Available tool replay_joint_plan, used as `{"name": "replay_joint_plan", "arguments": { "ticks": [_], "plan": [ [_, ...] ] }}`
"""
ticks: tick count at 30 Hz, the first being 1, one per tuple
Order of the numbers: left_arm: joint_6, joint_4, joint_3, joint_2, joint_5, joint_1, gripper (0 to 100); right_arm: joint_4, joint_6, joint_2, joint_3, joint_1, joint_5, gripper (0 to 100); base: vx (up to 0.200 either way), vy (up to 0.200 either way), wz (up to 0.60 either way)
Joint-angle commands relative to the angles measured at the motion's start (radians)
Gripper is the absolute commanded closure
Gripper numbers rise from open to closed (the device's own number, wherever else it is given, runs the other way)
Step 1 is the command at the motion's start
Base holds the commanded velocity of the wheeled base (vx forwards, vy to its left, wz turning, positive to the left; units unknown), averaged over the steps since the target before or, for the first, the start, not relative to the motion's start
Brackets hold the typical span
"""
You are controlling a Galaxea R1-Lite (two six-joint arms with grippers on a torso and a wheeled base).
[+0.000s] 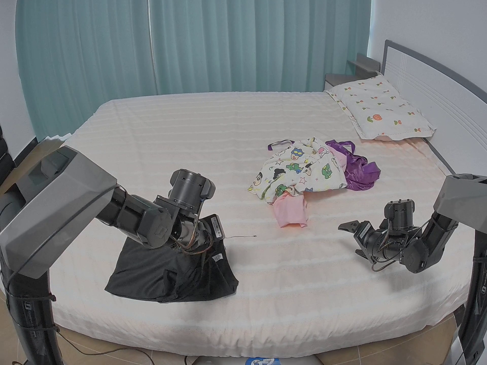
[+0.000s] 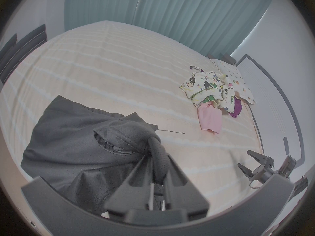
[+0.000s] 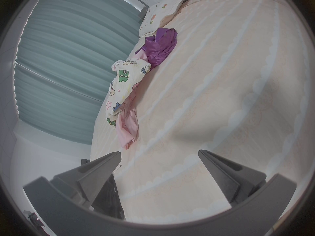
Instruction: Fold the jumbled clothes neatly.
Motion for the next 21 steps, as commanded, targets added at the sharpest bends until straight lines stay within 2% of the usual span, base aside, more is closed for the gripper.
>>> {"name": "replay_joint_plan", "arguments": {
  "ticks": [1,4,11,16,19,21],
  "plan": [
    [-0.036,-0.005,-0.008,0.019,-0.001,-0.002,0,-0.002,-0.002,0.003,0.001,0.0,0.001,0,0.0,0.0,0.0],
    [-0.094,-0.008,-0.02,0.009,-0.021,-0.005,0,-0.002,0.0,0.005,0.001,0.0,0.001,0,0.0,0.0,0.0],
    [-0.143,-0.008,-0.004,-0.095,-0.117,0.004,0,0.0,0.0,0.003,0.002,0.0,0.001,0,0.0,0.0,0.0],
    [-0.194,-0.005,0.03,-0.169,-0.153,0.018,0,-0.002,0.0,0.003,0.002,0.004,0.001,0,0.0,0.0,0.0],
    [-0.195,-0.008,0.096,-0.207,-0.157,0.03,0,-0.002,0.0,0.002,0.004,0.006,-0.001,0,0.0,0.0,0.0],
    [-0.195,-0.018,0.196,-0.248,-0.166,0.069,0,-0.002,0.0,-0.001,0.007,0.007,-0.001,0,0.0,0.0,0.0]
  ]
}}
